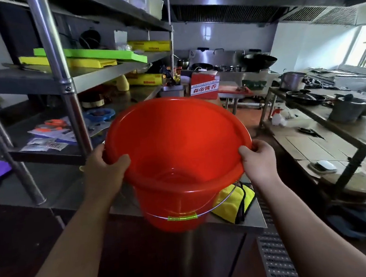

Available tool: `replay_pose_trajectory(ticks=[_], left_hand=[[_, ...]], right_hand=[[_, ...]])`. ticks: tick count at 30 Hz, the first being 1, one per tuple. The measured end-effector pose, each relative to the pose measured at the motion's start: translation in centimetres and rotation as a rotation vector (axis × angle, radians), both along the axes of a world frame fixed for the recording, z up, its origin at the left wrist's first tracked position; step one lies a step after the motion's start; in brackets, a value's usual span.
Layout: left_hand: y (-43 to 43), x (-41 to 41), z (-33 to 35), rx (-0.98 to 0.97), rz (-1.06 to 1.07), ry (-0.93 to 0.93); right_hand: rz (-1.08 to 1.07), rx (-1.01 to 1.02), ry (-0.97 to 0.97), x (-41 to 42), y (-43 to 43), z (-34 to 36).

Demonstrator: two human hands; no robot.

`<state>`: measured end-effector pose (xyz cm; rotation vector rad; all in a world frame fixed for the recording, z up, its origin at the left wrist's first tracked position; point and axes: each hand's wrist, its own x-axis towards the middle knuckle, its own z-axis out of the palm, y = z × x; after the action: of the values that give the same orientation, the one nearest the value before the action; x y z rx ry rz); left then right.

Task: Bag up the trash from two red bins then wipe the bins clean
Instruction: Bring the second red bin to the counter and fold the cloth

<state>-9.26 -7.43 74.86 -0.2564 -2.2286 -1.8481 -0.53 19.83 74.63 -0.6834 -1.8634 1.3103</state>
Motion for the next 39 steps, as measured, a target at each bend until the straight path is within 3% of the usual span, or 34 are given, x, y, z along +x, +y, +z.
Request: replay_pose_trajectory(ticks=[17, 26, 31, 35, 39], left_hand=[[6.4, -18.7, -2.5, -0.154, -0.058, -0.082], [7.7, -21.6, -3.2, -0.211, -0.071, -0.096], [7.5, -20.5, -2.2, -0.297, 0.044, -0.016], [7.7, -19.3, -1.4, -0.244, 0.133, 0.122], [9.2, -16.7, -0.1, -0.114, 0.0, 0.256]], right_hand=[[-0.04, 0.004, -0.186, -16.7, 6.4, -3.0], [-0.058, -0.003, -0.274, -19.4, 7.6, -3.0], [-0.09, 0.045, -0.327, -19.3, 8.5, -3.3], [-0.193, 0.14, -0.204, -17.0, 8.1, -2.9], [-0.105, 0.043, -0.01, -14.2, 6.9, -2.4]])
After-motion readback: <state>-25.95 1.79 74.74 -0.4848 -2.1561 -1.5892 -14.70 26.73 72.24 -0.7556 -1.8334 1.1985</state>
